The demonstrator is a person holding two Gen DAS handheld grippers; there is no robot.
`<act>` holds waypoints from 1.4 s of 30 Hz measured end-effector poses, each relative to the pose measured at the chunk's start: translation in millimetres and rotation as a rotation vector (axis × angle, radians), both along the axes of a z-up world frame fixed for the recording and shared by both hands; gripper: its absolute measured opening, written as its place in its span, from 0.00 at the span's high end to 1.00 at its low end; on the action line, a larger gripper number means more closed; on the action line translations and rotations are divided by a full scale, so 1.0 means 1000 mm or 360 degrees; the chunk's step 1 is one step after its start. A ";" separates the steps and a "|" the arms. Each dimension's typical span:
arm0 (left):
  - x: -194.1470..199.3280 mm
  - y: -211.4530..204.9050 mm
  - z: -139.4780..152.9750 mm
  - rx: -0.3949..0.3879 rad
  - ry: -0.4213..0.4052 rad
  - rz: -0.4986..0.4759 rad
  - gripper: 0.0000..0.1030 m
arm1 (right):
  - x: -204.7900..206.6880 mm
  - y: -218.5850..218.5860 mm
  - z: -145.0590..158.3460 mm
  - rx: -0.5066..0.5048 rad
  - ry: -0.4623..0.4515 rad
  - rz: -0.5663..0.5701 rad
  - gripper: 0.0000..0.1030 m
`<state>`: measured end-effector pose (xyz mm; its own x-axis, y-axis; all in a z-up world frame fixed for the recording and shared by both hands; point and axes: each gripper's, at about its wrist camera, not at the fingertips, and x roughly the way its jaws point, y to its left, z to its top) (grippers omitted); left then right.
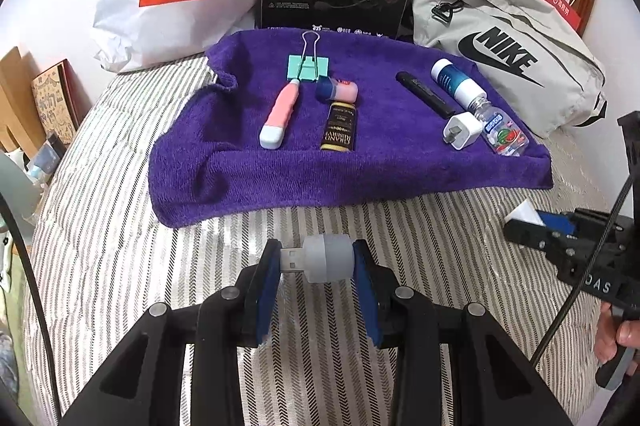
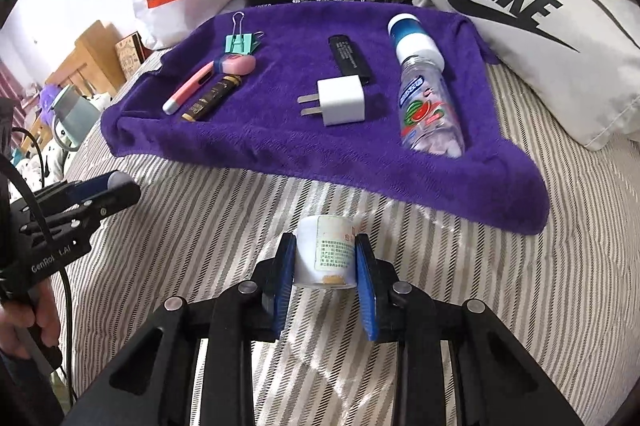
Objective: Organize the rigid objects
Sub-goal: 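Carry the USB light with the left tool while the right tool carries the pill jar over the towel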
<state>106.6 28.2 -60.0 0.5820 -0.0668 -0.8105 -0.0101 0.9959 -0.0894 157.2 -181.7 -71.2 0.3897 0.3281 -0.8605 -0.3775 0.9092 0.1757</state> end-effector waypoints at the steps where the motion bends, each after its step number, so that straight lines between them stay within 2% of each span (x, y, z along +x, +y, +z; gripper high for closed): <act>1: 0.000 0.000 0.002 -0.0001 -0.0005 0.0000 0.67 | -0.001 0.001 0.001 0.0013 0.0004 0.0014 0.72; 15: 0.022 0.002 0.037 0.0035 -0.0051 -0.0027 0.67 | 0.014 0.007 0.022 0.0162 -0.0001 0.0078 0.72; 25: 0.067 0.014 0.034 -0.0001 -0.0016 -0.0024 0.67 | 0.051 0.025 0.032 0.0197 -0.0043 0.0120 0.72; 36: 0.094 0.029 0.019 0.0005 0.0025 -0.0007 0.67 | 0.079 0.070 0.000 0.0134 0.0058 0.0289 0.72; 42: 0.098 0.031 0.015 0.0011 0.0038 -0.0019 0.67 | 0.083 0.077 -0.012 0.0102 0.0090 0.0299 0.72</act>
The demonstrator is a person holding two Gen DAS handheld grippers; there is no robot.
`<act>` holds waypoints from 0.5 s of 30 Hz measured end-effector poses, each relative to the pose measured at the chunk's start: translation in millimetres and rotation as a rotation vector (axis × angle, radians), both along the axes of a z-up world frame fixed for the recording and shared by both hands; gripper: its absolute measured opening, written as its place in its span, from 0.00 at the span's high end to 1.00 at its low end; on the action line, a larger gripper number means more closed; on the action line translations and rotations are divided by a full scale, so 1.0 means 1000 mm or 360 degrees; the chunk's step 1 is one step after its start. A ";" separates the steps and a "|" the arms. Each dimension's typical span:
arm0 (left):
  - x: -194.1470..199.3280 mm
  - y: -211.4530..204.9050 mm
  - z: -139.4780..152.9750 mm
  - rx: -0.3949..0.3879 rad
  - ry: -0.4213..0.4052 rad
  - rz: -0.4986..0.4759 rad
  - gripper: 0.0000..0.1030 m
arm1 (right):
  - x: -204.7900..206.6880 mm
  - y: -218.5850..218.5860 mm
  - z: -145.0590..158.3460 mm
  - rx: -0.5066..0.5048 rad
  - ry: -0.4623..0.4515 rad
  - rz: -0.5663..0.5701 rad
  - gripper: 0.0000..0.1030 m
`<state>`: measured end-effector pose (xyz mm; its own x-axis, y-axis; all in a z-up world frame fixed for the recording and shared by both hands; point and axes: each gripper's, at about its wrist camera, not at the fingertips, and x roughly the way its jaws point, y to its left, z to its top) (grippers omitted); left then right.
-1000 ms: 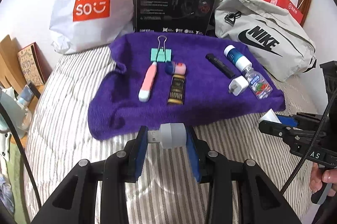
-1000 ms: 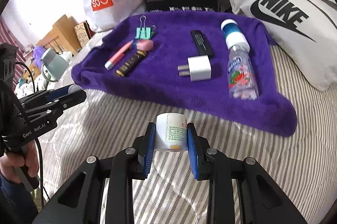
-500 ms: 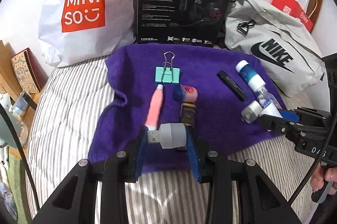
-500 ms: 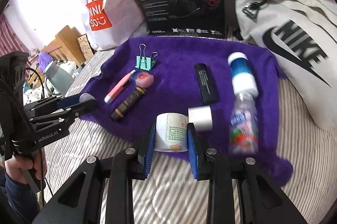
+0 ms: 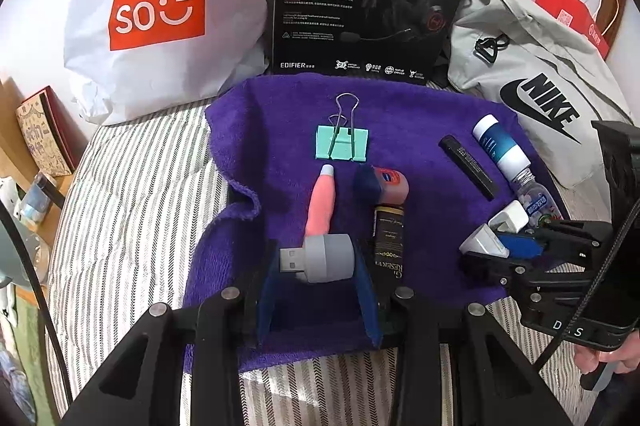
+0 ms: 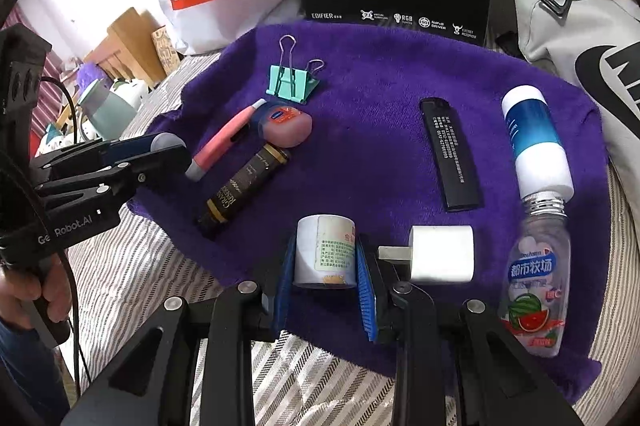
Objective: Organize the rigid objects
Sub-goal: 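Carry the USB light with the left tool while the right tool carries the pill jar over the towel, then set the pill jar on the towel and open the right tool while the left tool holds the light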
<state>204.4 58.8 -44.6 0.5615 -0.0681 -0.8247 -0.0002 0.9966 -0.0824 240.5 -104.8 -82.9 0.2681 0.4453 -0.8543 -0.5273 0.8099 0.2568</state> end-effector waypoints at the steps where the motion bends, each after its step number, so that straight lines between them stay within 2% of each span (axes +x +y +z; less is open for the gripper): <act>1: 0.000 0.000 0.000 -0.0003 0.0002 -0.0004 0.67 | 0.000 0.001 0.000 -0.0005 -0.0004 0.0003 0.72; 9: 0.003 0.001 -0.004 -0.0012 0.0012 -0.0008 0.67 | -0.001 0.005 0.000 -0.0048 -0.0046 0.0081 0.71; 15: 0.002 0.001 -0.005 -0.0006 0.0018 -0.0011 0.67 | 0.005 -0.005 0.000 0.0037 0.0038 0.0091 0.67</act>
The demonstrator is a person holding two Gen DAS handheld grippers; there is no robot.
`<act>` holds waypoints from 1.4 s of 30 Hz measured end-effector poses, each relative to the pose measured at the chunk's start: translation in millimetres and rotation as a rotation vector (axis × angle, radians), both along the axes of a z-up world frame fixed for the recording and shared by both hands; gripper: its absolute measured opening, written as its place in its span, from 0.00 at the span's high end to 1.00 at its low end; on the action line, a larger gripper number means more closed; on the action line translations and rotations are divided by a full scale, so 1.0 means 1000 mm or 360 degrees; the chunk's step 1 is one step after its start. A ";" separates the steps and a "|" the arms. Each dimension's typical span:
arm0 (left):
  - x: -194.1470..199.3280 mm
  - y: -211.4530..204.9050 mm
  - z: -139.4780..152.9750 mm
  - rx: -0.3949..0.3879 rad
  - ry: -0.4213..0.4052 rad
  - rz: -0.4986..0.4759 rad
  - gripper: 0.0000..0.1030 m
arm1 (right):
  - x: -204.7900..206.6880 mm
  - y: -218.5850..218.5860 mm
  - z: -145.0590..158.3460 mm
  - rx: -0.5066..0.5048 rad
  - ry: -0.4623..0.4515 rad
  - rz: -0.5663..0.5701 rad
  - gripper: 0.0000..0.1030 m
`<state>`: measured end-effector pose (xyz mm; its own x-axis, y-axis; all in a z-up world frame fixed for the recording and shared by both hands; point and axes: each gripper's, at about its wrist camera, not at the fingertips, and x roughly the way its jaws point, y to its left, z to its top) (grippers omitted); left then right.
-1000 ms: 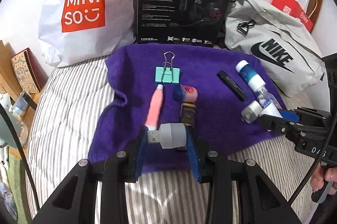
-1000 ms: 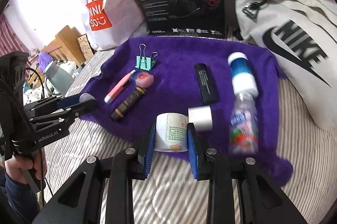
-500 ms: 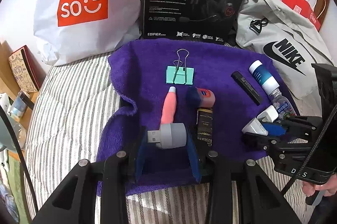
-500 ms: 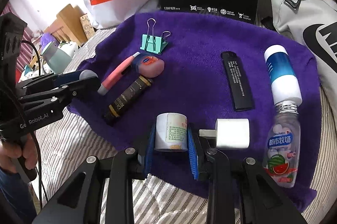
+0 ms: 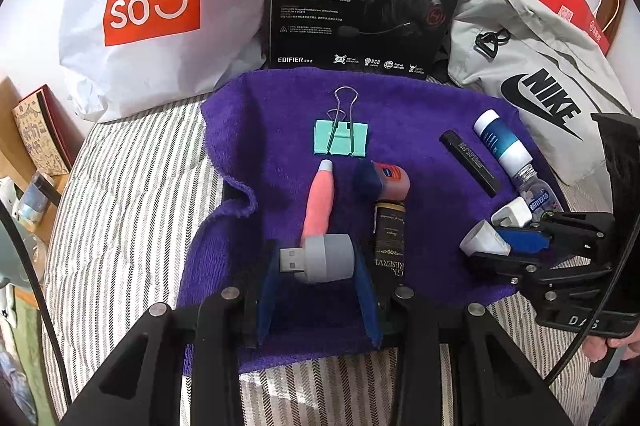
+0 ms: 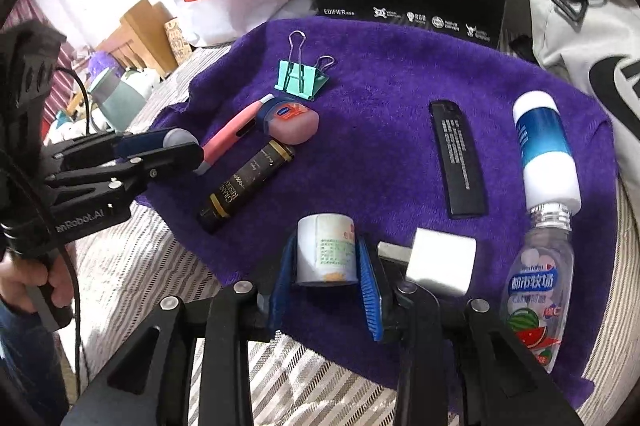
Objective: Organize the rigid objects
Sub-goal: 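Set the pill jar on the towel and open the right tool while the left tool holds the light, then lower the USB light onto the towel and open the left tool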
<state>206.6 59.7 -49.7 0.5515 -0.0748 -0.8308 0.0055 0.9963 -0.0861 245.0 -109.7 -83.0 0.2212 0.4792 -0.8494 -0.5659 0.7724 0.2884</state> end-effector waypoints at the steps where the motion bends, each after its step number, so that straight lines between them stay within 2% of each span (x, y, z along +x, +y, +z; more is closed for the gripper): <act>1: 0.000 0.000 0.000 -0.0004 0.0000 0.0000 0.67 | 0.000 -0.002 0.000 0.0004 0.0009 -0.0003 0.66; 11: 0.002 -0.028 0.002 0.0016 0.0005 -0.0095 0.67 | -0.015 -0.030 0.020 -0.0052 -0.0073 -0.0075 0.52; 25: 0.012 -0.078 -0.011 0.0063 0.0052 -0.0229 0.67 | -0.051 -0.098 0.037 0.0021 -0.0104 -0.0244 0.52; 31: 0.016 -0.090 -0.018 0.0076 0.0094 -0.0257 0.67 | -0.064 -0.120 0.026 0.0039 -0.0048 -0.0316 0.52; 42: 0.014 -0.087 -0.017 0.0074 0.0096 -0.0223 0.66 | -0.084 -0.148 0.024 0.0097 0.0006 -0.0418 0.52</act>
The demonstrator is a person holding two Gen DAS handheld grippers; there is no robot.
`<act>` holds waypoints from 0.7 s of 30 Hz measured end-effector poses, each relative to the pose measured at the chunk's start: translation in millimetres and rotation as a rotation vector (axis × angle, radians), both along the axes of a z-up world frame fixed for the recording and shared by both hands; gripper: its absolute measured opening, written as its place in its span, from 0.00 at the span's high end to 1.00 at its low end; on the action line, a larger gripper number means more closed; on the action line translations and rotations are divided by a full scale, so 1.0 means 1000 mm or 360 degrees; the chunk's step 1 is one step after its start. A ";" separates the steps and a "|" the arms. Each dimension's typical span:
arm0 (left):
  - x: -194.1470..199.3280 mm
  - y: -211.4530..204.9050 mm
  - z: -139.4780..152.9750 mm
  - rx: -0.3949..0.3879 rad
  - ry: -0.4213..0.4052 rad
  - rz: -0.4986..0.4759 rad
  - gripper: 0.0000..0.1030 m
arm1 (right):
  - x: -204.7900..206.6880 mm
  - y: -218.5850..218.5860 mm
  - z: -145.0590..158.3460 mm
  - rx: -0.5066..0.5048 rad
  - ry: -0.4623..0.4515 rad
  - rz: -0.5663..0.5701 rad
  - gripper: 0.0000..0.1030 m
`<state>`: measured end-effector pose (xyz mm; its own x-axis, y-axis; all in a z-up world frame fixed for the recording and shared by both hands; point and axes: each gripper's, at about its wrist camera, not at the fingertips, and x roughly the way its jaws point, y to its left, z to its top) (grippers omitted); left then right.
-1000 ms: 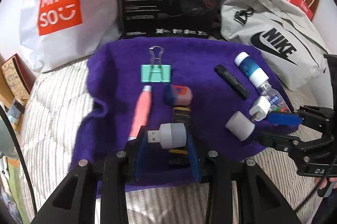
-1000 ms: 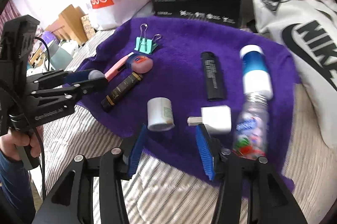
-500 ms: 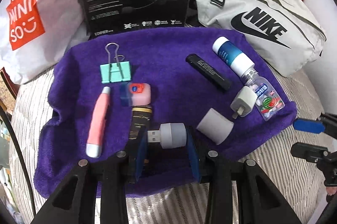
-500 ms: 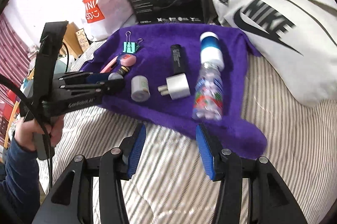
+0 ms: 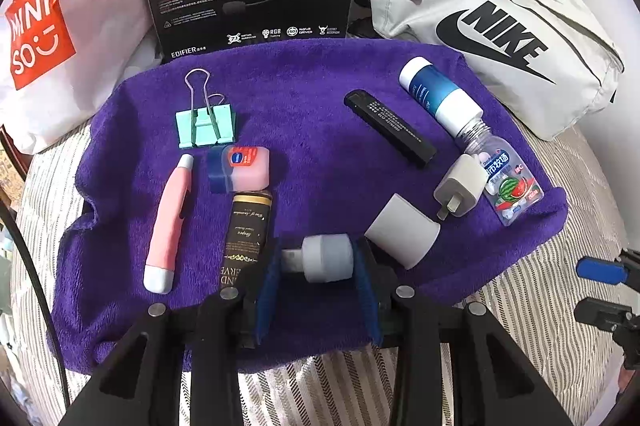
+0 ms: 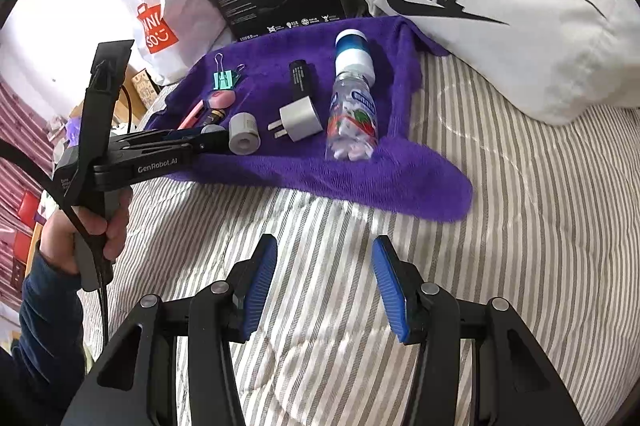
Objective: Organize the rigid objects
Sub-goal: 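Lower the USB light onto the towel and open the left tool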
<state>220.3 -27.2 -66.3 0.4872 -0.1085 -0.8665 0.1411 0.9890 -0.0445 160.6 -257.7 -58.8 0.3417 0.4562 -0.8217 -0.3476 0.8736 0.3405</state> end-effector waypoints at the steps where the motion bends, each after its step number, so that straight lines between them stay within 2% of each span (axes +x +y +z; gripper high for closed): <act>1: -0.001 0.000 0.001 0.0010 -0.0002 0.0001 0.66 | -0.001 -0.001 0.000 0.0003 0.0004 -0.0004 0.52; 6: -0.005 0.001 0.005 0.0036 -0.0003 0.0013 0.64 | -0.007 -0.005 -0.002 0.0017 0.0040 -0.0017 0.52; 8: -0.010 0.004 0.008 0.0035 -0.0013 0.0022 0.57 | -0.010 -0.009 -0.001 0.0034 0.0045 -0.0041 0.52; 10: -0.014 0.009 0.012 0.0027 -0.0024 0.0044 0.41 | -0.012 -0.011 0.002 0.0042 0.0048 -0.0063 0.52; 13: -0.026 0.014 0.020 -0.0007 -0.0048 0.0064 0.26 | -0.017 -0.013 0.008 0.0050 0.0033 -0.0094 0.51; 15: -0.036 0.015 0.026 -0.0034 -0.0058 0.0061 0.21 | -0.020 -0.013 0.014 0.0025 0.0007 -0.0125 0.48; 17: -0.049 0.015 0.034 -0.0017 -0.0076 0.0079 0.18 | -0.023 -0.013 0.020 0.0011 -0.0019 -0.0150 0.41; 21: -0.078 0.016 0.048 0.0000 -0.0144 0.0149 0.03 | -0.032 -0.010 0.039 -0.0001 -0.0088 -0.0221 0.32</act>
